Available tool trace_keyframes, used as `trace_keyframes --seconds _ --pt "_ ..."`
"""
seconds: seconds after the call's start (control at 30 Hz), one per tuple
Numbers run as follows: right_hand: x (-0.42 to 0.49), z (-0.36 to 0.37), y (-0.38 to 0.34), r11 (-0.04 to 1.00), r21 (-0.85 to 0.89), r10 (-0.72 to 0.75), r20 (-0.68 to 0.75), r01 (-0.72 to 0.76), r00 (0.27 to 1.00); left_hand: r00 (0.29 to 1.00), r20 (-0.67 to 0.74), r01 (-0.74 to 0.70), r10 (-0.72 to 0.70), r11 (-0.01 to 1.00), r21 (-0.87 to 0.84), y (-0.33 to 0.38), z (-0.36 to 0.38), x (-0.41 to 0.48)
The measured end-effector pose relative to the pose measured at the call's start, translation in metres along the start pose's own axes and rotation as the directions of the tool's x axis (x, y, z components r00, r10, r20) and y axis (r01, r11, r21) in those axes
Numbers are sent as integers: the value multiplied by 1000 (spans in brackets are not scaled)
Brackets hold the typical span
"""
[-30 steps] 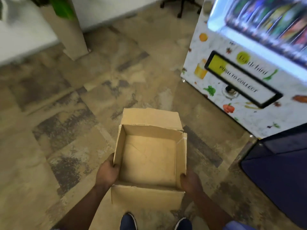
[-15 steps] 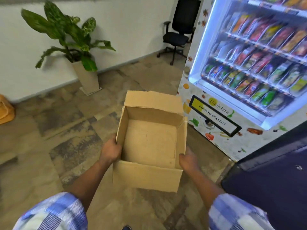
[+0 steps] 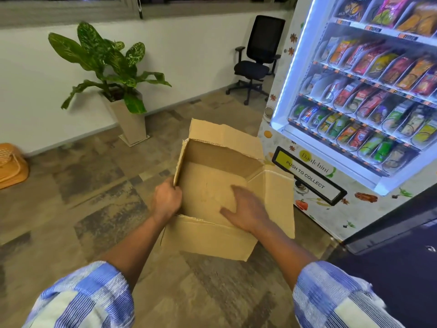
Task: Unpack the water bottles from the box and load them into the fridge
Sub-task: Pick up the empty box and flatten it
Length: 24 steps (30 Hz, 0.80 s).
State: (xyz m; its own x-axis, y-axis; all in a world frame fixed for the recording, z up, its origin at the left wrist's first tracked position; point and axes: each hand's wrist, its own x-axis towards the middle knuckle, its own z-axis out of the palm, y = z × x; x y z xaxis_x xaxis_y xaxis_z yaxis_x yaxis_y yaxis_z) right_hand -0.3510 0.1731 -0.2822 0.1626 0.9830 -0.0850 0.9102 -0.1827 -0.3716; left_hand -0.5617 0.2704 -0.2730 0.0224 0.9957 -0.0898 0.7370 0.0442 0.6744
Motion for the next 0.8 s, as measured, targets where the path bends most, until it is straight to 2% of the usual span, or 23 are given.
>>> trace_keyframes --seconds 0.07,0.13,0.2,0.27,0.33,0.43,0.5,0.6,0.67,0.73,0.8 --pt "0 9 -18 984 73 -173 221 161 960 1000 24 -3 1 999 52 10 -4 6" --pt "-2 22 -27 975 38 -220 278 218 935 999 48 17 -22 994 108 23 -11 12" --pt "-3 32 -32 982 35 -189 208 185 960 996 81 34 -45 990 138 35 -18 17" --pt "0 33 -34 982 99 -172 111 162 979 989 135 30 -54 984 173 45 -26 20" --pt "4 28 -34 972 202 -139 77 122 987 973 232 -21 -21 984 177 53 -34 25" --pt "9 20 -32 928 367 -90 75 57 993 939 341 -68 51 997 40 56 -44 31" --pt "12 19 -29 886 464 -29 83 -13 996 957 286 -35 53 997 -68 47 -49 34" --pt "16 20 -27 687 702 123 140 -186 983 997 79 27 -15 986 -164 27 -53 34" --pt "17 16 -31 495 828 168 207 -264 964 996 43 88 -82 979 -184 13 -52 28" --pt "17 11 -37 320 890 163 285 -324 945 971 153 217 -184 946 -241 -4 -45 20" --pt "19 10 -39 234 904 131 335 -357 933 889 366 412 -276 832 -372 -15 -38 11"
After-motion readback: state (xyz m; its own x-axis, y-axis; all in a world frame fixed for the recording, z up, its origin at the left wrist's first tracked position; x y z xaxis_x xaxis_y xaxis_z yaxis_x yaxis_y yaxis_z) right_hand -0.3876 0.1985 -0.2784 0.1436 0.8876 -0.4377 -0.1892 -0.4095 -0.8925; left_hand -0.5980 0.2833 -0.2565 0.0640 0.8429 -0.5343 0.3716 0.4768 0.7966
